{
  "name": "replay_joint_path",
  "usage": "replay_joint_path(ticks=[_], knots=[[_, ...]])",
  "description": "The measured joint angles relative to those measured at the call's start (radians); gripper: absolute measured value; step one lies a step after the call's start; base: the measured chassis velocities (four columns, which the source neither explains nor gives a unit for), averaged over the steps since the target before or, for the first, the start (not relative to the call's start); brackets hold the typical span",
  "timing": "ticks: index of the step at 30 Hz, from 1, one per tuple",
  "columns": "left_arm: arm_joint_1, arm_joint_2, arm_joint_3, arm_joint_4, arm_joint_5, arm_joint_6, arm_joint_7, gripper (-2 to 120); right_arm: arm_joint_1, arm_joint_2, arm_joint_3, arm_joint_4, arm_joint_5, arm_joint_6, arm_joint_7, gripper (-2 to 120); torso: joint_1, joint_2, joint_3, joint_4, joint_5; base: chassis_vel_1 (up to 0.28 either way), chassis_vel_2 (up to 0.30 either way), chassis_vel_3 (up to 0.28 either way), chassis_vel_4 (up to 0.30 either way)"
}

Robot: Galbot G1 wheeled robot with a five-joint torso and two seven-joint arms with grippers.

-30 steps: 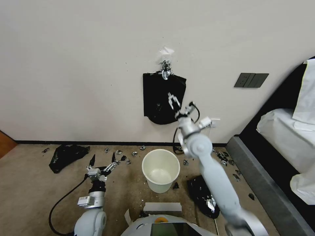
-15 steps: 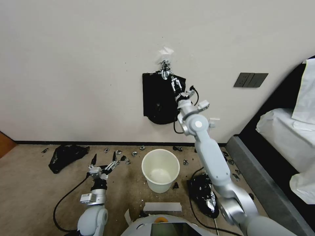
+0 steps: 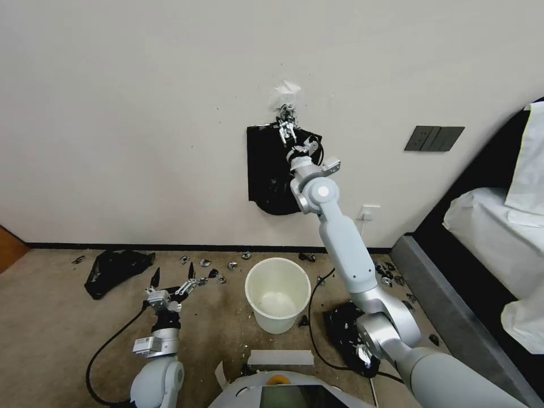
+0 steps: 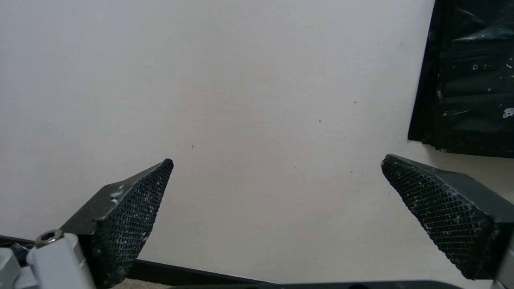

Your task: Place a trash bag onto the trash bin.

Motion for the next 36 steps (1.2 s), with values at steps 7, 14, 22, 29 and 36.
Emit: replay_joint_path(ticks=[7,14,22,29,36], knots=[[-0.005,0.0,-0.001,0.016,0.0,-0.001,0.0,100,0.018,0.008,0.009,-0.015,-0.004,0.005,-0.004,100,0.0,0.0,0.0,-0.0002,0.0,0.0,0.0,0.0,0.0],[-0.012,0.002,0.0,0.028,0.0,-0.001,0.0,100,0.034,0.019,0.022,-0.029,-0.006,0.008,-0.006,100,0.0,0.0,0.0,-0.0001,0.0,0.0,0.0,0.0,0.0],[-0.016,0.005,0.0,0.04,0.0,-0.003,0.0,100,0.039,0.033,0.031,-0.045,-0.028,0.021,-0.018,89,0.0,0.0,0.0,0.0,0.0,0.0,0.0,0.0,0.0],[-0.023,0.007,0.003,0.047,0.001,-0.004,0.0,100,0.025,0.04,0.036,-0.046,-0.051,0.028,-0.025,61,0.0,0.0,0.0,-0.0001,0.0001,0.0,0.0,0.0,0.0],[-0.022,0.005,0.007,0.057,0.004,-0.005,0.001,100,0.019,0.043,0.051,-0.047,-0.062,0.033,-0.026,35,0.0,0.0,0.0,0.0,0.0001,0.0,0.0,0.0,0.0]])
